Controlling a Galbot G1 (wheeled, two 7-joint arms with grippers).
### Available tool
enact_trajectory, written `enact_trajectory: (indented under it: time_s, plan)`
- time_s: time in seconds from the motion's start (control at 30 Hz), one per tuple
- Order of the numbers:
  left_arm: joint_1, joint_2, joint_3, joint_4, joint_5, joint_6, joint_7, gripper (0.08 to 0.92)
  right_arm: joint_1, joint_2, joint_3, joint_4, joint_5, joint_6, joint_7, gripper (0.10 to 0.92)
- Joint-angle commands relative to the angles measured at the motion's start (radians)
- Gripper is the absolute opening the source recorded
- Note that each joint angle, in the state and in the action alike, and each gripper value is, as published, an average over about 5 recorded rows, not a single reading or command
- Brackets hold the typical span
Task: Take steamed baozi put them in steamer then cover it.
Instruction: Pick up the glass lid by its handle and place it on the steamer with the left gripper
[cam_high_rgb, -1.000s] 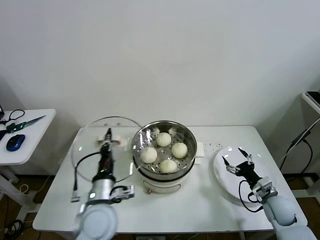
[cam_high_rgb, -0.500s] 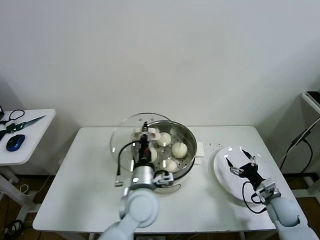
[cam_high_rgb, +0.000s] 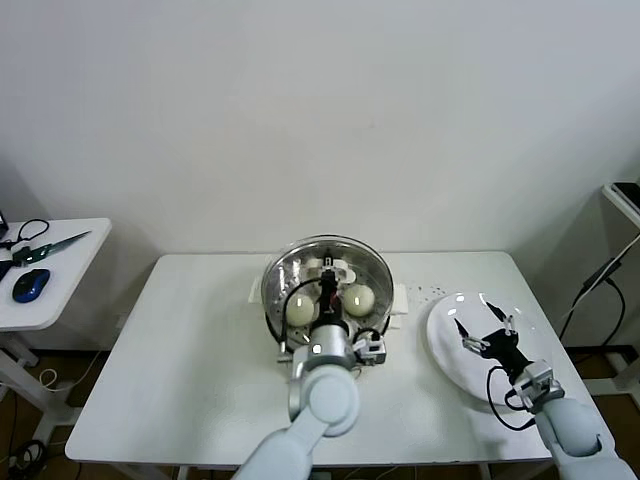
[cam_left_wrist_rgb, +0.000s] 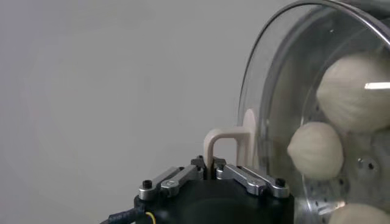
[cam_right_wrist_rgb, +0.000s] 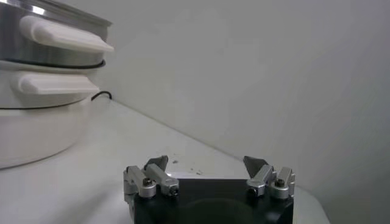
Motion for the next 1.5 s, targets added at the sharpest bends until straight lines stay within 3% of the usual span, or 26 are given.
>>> enact_trajectory:
  time_s: [0.03,1.13,1.5]
  plan:
    - [-0.023,-0.051,0.0,0.1,-0.006,0.049,-0.015,0.149,0.001,0.002,0.004,-0.005,0.0,0.002,-0.001,0.823]
    - [-0.015,-0.032,-0.011,0.12,-0.041,0.049,-0.071,0.149,-0.011,0.015,0.023,-0.013,-0.004,0.013,-0.024,0.823]
    - [-0.013,-0.008,-0.014,0.065,-0.039,0.032,-0.007,0.162,-0.008,0.016,0.024,-0.013,-0.006,0.007,-0.026,0.823]
